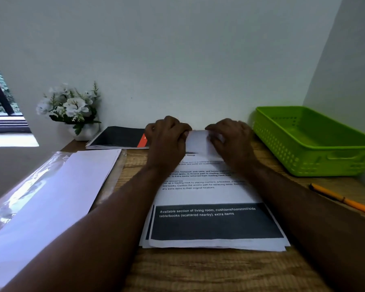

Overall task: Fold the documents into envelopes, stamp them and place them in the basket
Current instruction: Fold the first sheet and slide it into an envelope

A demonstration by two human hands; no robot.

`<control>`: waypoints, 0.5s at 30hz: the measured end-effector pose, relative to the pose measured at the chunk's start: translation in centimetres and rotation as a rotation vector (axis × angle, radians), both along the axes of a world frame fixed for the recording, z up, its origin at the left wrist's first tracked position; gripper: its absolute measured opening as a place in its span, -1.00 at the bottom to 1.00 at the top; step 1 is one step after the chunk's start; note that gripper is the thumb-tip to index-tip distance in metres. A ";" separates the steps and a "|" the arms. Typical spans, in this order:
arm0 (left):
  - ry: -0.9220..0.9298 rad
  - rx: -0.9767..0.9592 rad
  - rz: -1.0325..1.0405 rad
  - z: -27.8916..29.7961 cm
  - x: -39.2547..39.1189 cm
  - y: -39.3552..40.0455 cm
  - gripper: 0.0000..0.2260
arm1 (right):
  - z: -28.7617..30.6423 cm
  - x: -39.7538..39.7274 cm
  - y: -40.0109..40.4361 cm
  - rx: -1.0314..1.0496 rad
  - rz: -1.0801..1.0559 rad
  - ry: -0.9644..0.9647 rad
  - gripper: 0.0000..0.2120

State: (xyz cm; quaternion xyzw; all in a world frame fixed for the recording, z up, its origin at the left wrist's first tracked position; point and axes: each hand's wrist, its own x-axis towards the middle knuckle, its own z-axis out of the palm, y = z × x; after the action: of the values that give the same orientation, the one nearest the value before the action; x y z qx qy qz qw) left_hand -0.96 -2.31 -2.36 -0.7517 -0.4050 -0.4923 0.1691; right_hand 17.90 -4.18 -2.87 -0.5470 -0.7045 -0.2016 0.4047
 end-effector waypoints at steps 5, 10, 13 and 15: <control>0.012 0.034 0.020 0.4 -0.1 -1.0 -0.88 | 0.8 -0.1 -1.0 0.084 0.105 -0.135 -0.91; 0.132 -0.361 -0.152 -0.7 0.6 -0.2 -0.74 | 0.0 -0.6 -1.5 -0.311 0.138 -0.149 -0.87; 0.163 -0.701 -0.170 -2.1 0.7 0.3 -0.76 | 0.0 -0.6 -1.6 -0.473 0.219 -0.096 -0.88; 0.165 -0.842 -0.152 -2.3 0.7 0.5 -0.69 | 0.1 -0.7 -1.7 -0.548 0.253 -0.043 -0.87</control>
State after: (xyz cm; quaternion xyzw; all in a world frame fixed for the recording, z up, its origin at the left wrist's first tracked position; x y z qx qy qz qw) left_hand -0.29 -1.77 -4.70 -0.8197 -0.4989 -0.2333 -0.1572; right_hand 17.16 -5.86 -2.75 -0.5392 -0.8037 0.0365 0.2491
